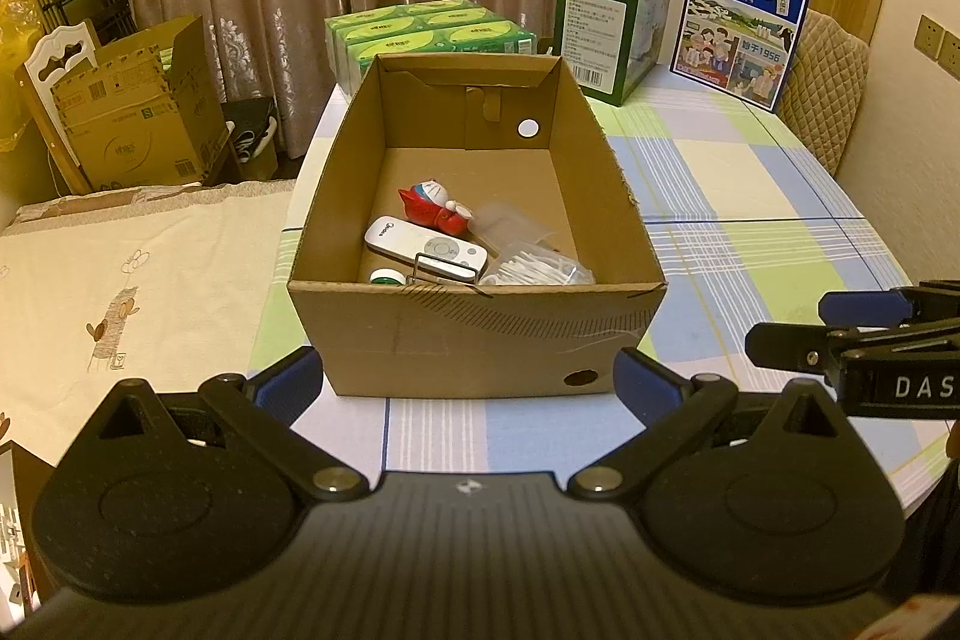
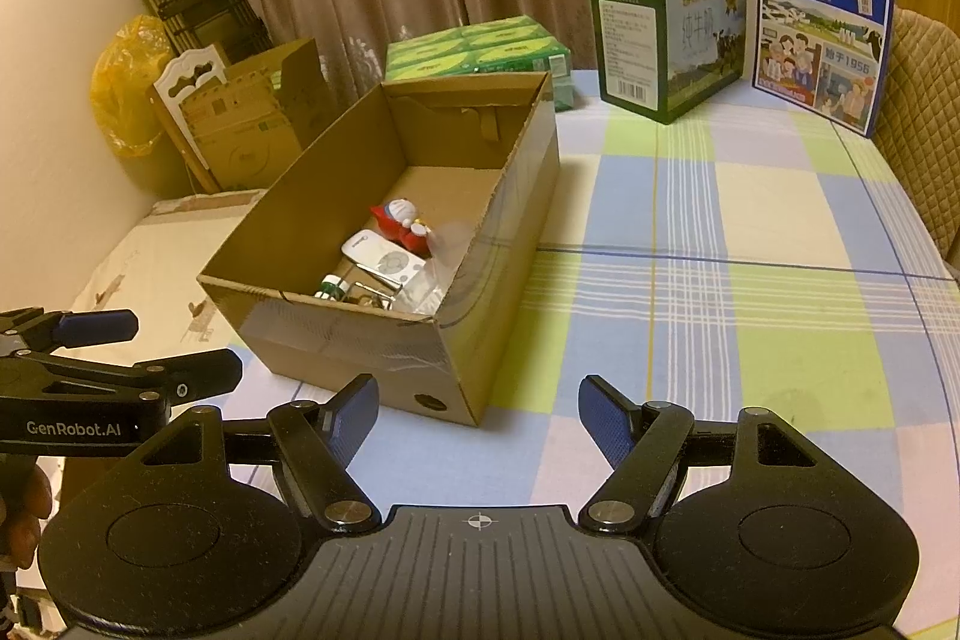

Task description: Organize rigid objects

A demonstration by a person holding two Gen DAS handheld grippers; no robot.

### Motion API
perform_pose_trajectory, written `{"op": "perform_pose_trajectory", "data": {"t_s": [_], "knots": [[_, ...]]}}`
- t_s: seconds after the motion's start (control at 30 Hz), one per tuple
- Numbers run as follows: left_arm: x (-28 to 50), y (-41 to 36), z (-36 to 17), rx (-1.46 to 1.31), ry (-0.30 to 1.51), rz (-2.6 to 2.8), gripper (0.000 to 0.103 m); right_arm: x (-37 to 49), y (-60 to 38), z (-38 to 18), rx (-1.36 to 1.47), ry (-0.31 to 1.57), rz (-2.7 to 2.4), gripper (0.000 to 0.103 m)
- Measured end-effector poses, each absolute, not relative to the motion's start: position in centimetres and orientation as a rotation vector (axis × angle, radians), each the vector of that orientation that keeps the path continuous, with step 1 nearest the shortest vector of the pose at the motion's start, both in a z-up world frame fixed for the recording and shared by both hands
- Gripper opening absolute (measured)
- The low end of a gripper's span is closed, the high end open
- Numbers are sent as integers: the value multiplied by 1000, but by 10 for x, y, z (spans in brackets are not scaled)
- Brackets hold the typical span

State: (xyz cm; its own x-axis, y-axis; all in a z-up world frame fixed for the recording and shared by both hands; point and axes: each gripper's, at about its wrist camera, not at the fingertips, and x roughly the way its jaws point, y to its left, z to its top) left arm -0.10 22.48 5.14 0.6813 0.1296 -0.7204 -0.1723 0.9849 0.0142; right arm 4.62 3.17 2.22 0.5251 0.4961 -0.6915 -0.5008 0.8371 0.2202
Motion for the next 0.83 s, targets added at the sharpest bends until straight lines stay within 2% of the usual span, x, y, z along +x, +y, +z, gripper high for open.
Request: {"op": "perform_pose_trajectory", "data": {"t_s": [0.83], "knots": [[0, 227, 44, -75, 775, 158, 102, 47, 32, 18, -4, 829, 593, 71]]}}
